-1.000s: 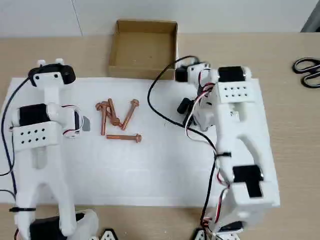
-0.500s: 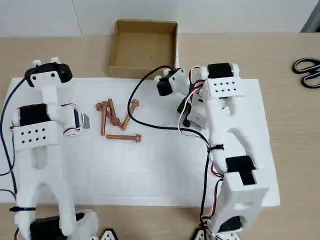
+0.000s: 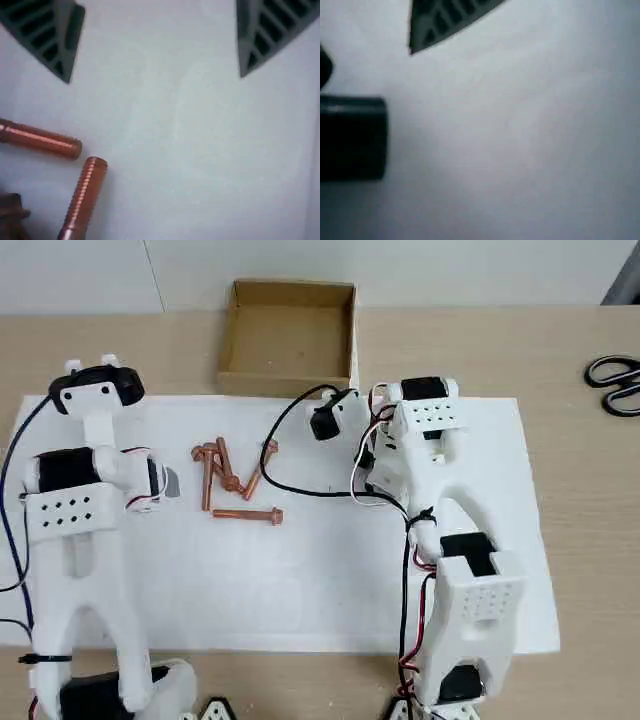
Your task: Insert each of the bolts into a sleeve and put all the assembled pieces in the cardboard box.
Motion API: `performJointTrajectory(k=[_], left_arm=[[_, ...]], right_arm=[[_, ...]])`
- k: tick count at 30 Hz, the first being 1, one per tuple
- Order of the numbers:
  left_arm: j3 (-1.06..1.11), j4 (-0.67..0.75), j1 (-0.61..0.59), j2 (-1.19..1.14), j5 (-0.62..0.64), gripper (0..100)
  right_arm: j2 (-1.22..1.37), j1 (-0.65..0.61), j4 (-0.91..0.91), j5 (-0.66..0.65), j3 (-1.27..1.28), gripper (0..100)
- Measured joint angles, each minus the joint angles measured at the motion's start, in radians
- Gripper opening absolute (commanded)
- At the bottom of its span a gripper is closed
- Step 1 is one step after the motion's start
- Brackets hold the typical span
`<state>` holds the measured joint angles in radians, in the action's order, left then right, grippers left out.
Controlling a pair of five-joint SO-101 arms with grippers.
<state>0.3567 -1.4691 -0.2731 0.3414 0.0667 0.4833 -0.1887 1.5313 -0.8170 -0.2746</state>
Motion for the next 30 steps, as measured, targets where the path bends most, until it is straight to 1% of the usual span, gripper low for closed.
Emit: performJointTrajectory(k=[11, 19, 27, 30], left_arm=[[0.0, 0.0, 0.0, 0.0, 0.0, 20], [0.0, 0.0, 0.0, 0.0, 0.0, 20], [0.0, 0.0, 0.0, 0.0, 0.0, 20], [0.0, 0.0, 0.0, 0.0, 0.0, 20]], right_arm=[[0.058, -0.002, -0.032, -0.002, -0.015, 25.2], [0.072, 0.006, -0.021, 0.0, -0.025, 10.9], [0.072, 0.011, -0.015, 0.017, -0.025, 5.2], [0.074, 0.015, 0.025, 0.035, -0.031, 3.6]])
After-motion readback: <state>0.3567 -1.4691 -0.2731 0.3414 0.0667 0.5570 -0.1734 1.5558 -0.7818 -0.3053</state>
